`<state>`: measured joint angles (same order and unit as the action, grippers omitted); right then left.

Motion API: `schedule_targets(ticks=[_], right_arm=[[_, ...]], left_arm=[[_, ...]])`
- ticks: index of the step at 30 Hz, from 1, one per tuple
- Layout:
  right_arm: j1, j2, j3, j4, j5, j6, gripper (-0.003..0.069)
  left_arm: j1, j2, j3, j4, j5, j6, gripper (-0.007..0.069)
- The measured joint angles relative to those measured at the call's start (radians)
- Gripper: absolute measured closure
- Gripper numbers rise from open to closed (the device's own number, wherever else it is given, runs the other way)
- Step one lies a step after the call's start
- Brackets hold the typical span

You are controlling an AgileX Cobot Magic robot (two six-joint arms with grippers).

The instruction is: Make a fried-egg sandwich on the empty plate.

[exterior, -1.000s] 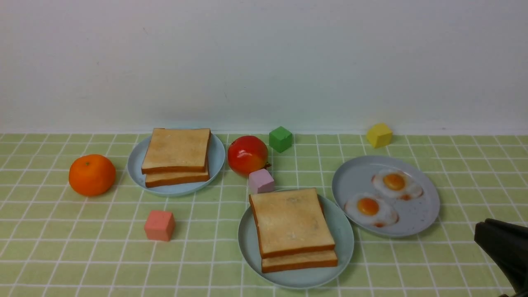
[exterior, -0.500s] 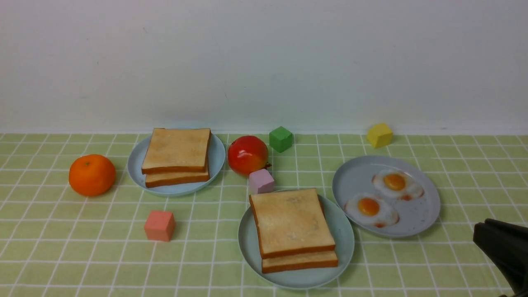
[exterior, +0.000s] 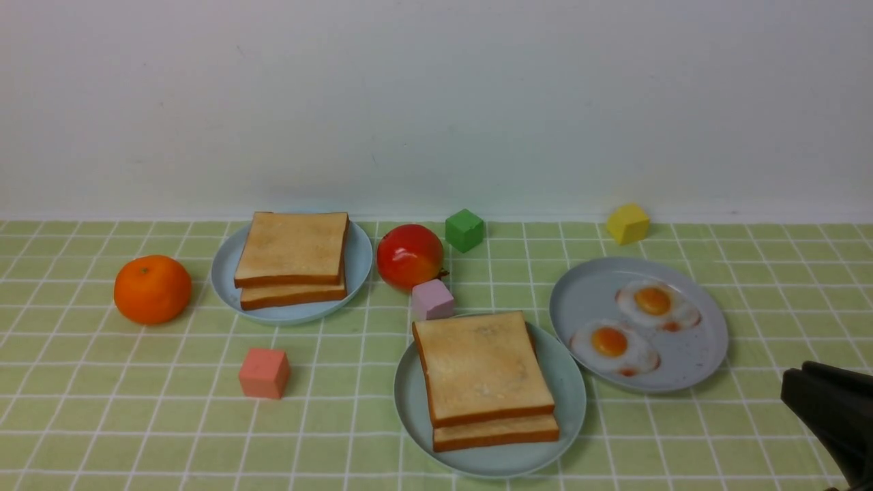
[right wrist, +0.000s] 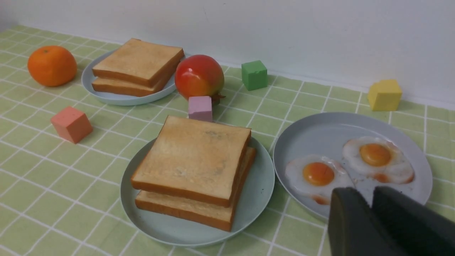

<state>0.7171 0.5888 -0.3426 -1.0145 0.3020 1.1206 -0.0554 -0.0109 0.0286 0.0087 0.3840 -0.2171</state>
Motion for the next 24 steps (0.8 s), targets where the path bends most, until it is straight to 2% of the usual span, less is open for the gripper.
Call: schedule_targets(ticks=[10, 14, 16, 17, 21, 22, 24], right_arm=[[0.000, 0.000, 0.001, -0.156, -0.005, 0.007, 0.0522], [0.000, -0.002, 0.001, -0.145, -0.039, 0.036, 0.0517], [0.000, -0.012, 0.001, -0.104, -0.034, 0.030, 0.0515], [-0.003, -0.026, 0.001, -0.034, -0.018, 0.001, 0.0513], [-0.096, -0.099, 0.002, 0.286, 0.045, -0.260, 0.0508], [-0.096, -0.105, 0.003, 0.303, 0.045, -0.277, 0.0508], [-0.200, -0.185, 0.019, 0.478, 0.053, -0.485, 0.0508]], left_arm=[[0.000, 0.000, 0.000, 0.000, 0.000, 0.000, 0.0602], [0.000, 0.000, 0.000, 0.000, 0.000, 0.000, 0.0601], [0.000, 0.000, 0.000, 0.000, 0.000, 0.000, 0.0599], [0.000, 0.000, 0.000, 0.000, 0.000, 0.000, 0.0596], [0.000, 0.000, 0.000, 0.000, 0.000, 0.000, 0.0591], [0.000, 0.000, 0.000, 0.000, 0.000, 0.000, 0.0591], [0.000, 0.000, 0.000, 0.000, 0.000, 0.000, 0.0589]])
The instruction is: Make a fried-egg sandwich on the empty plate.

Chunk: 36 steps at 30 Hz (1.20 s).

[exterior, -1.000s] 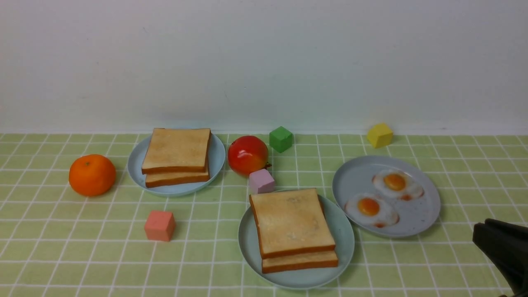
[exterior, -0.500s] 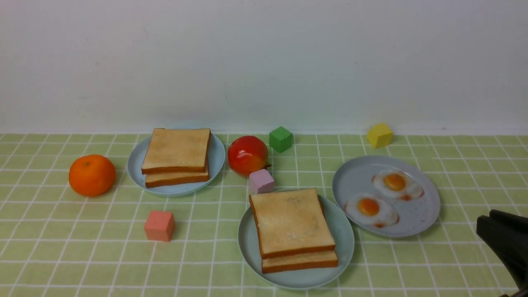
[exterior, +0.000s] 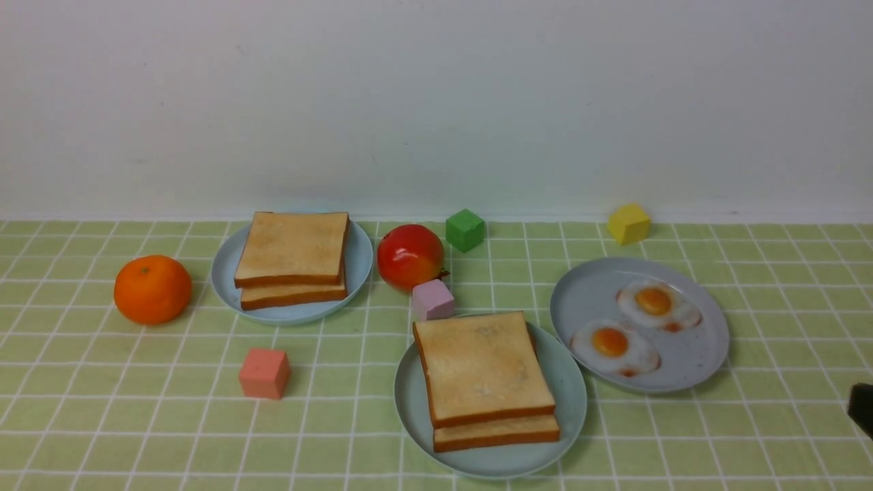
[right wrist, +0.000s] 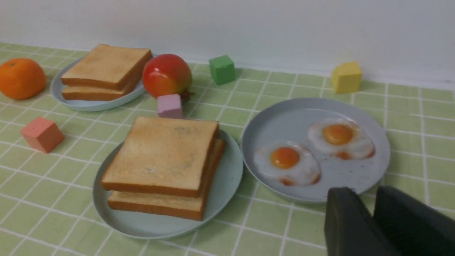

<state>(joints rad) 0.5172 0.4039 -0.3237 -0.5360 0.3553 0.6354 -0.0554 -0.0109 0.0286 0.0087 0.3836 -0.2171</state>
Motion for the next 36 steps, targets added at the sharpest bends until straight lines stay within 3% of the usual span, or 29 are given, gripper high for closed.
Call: schedule_targets(ticks=[3, 4, 5, 10, 12, 36], right_arm=[[-0.139, -0.142, 0.065, 0.180, -0.034, -0.185, 0.0505], [-0.147, -0.151, 0.065, 0.180, -0.036, -0.194, 0.0505], [-0.223, -0.215, 0.122, 0.256, -0.054, -0.249, 0.0503], [-0.368, -0.358, 0.308, 0.366, -0.057, -0.290, 0.0501], [-0.402, -0.397, 0.343, 0.382, 0.014, -0.293, 0.0497], [-0.416, -0.415, 0.341, 0.403, 0.040, -0.275, 0.0467]], left_arm=[[0.000, 0.000, 0.000, 0.000, 0.000, 0.000, 0.0589], [0.000, 0.000, 0.000, 0.000, 0.000, 0.000, 0.0589], [0.000, 0.000, 0.000, 0.000, 0.000, 0.000, 0.0589], [0.000, 0.000, 0.000, 0.000, 0.000, 0.000, 0.0585], [0.000, 0.000, 0.000, 0.000, 0.000, 0.000, 0.0585], [0.001, 0.000, 0.000, 0.000, 0.000, 0.000, 0.0573]])
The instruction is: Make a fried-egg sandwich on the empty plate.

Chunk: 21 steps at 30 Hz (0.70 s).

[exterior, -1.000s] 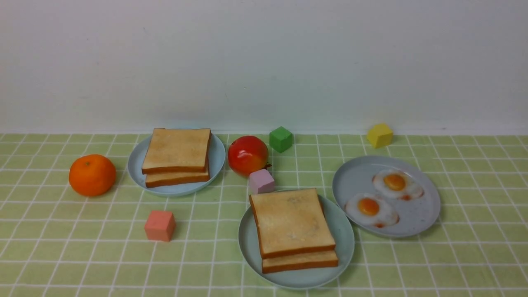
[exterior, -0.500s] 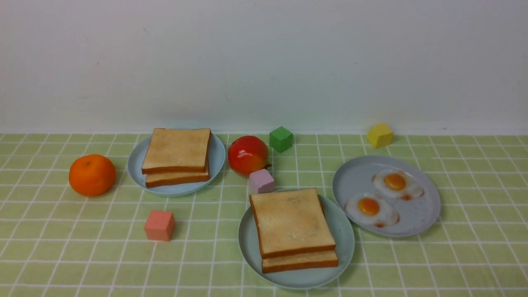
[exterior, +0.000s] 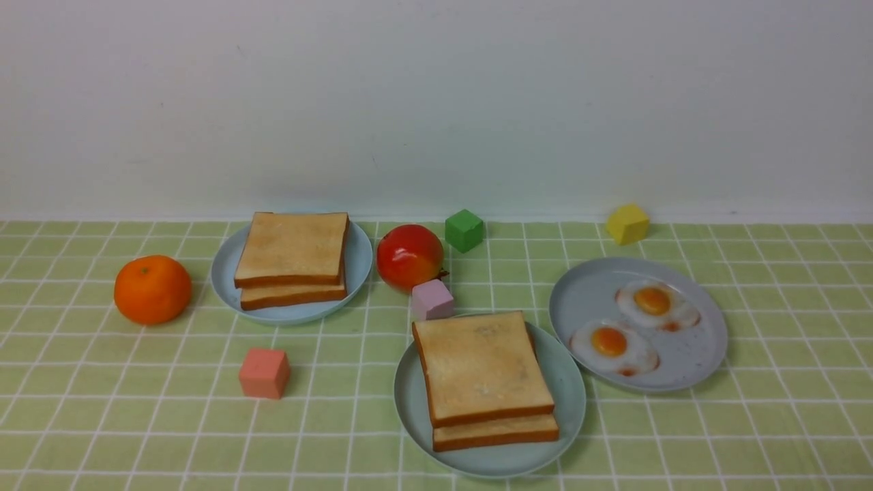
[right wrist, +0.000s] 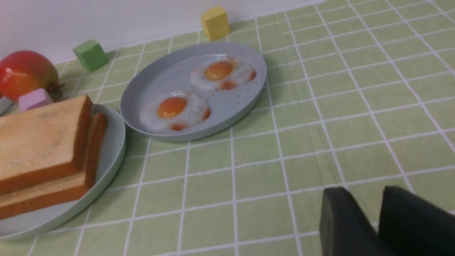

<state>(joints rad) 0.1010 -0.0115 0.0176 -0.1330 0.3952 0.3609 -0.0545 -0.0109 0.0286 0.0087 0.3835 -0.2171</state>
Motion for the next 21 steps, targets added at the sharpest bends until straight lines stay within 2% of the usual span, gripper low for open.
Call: schedule_targets(ticks=[21], right_arm=[[0.000, 0.000, -0.001, 0.000, 0.000, 0.002, 0.0439]], left_arm=[[0.000, 0.000, 0.000, 0.000, 0.000, 0.000, 0.0564]])
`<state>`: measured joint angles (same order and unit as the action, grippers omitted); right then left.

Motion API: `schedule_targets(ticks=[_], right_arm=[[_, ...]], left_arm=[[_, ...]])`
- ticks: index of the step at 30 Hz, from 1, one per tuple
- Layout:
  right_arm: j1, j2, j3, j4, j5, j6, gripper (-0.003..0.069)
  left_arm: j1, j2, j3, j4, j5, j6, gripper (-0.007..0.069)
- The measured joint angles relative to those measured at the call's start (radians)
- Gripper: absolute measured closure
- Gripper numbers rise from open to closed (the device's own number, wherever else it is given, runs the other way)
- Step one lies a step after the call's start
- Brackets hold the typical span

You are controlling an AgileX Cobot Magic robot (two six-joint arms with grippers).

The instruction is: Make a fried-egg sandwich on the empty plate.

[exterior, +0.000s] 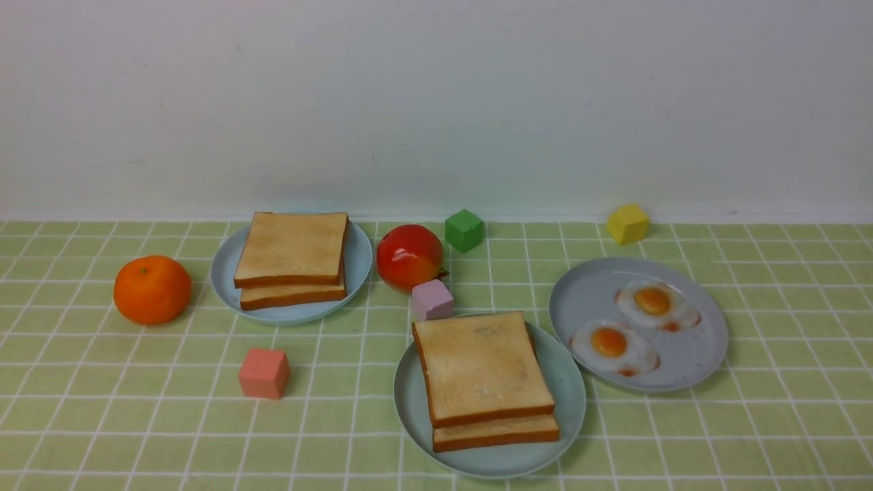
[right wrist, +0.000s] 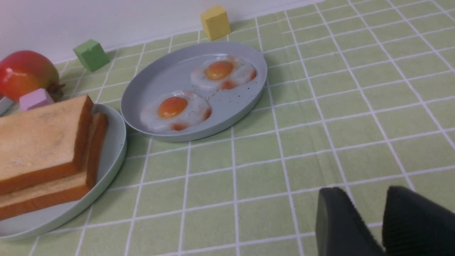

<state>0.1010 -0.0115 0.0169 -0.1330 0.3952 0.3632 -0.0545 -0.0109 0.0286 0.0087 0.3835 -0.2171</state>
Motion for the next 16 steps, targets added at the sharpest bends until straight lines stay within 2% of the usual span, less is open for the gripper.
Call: schedule_targets(ticks=[16], right_arm=[[0.000, 0.000, 0.000, 0.000, 0.001, 0.000, 0.0427]], left_arm=[[0.000, 0.000, 0.000, 0.000, 0.000, 0.000, 0.0549]])
